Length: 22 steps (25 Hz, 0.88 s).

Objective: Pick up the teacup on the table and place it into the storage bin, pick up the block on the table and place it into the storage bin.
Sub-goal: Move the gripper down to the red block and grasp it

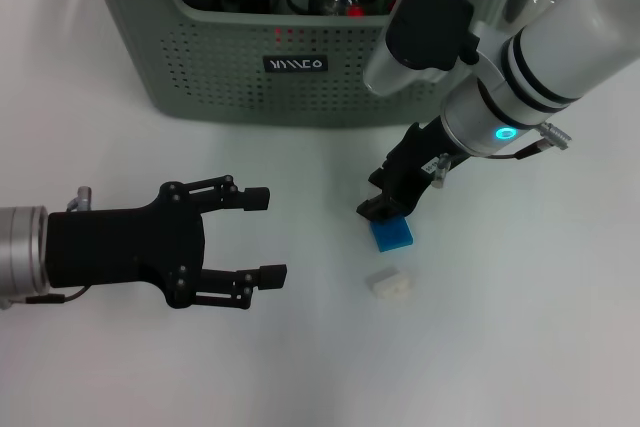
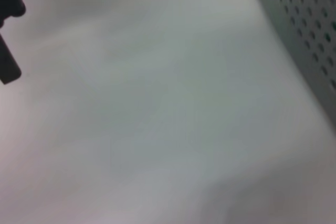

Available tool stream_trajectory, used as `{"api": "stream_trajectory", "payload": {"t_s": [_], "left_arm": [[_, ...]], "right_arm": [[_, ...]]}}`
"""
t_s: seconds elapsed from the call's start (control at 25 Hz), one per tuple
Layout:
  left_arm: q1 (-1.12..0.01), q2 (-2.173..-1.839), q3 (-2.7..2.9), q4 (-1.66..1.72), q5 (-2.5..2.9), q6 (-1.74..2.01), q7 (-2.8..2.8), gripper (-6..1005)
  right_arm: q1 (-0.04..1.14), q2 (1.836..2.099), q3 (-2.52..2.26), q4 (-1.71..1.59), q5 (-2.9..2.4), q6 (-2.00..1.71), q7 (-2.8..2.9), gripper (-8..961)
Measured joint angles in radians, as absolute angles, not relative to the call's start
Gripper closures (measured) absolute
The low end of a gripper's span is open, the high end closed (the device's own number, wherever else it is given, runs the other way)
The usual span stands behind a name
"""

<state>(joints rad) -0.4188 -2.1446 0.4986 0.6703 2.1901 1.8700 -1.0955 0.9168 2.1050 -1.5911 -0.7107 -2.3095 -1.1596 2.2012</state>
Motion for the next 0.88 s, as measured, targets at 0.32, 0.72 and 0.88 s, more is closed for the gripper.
{"api": "stream_trajectory", "payload": {"t_s": [0.32,0.72,0.88], "left_arm": [[-0.419,-2.146,0.499,0.670,2.191,1.866,-1.095,125],[-0.419,-2.146,0.499,0.670,2.190,1.865,-1.095,125],[-0.419,-2.146,0.497,0.670,2.188,1.868,-1.095,125]], "right_arm": [[0.917,2.105,-1.627,-0.709,-2.311,-1.135,2.201,506],[0.917,2.104,-1.634,-0.707,-2.312,-1.136,2.205,514],[0.917,2.103,-1.634,-0.712,-2.312,-1.144,2.206,514]]}}
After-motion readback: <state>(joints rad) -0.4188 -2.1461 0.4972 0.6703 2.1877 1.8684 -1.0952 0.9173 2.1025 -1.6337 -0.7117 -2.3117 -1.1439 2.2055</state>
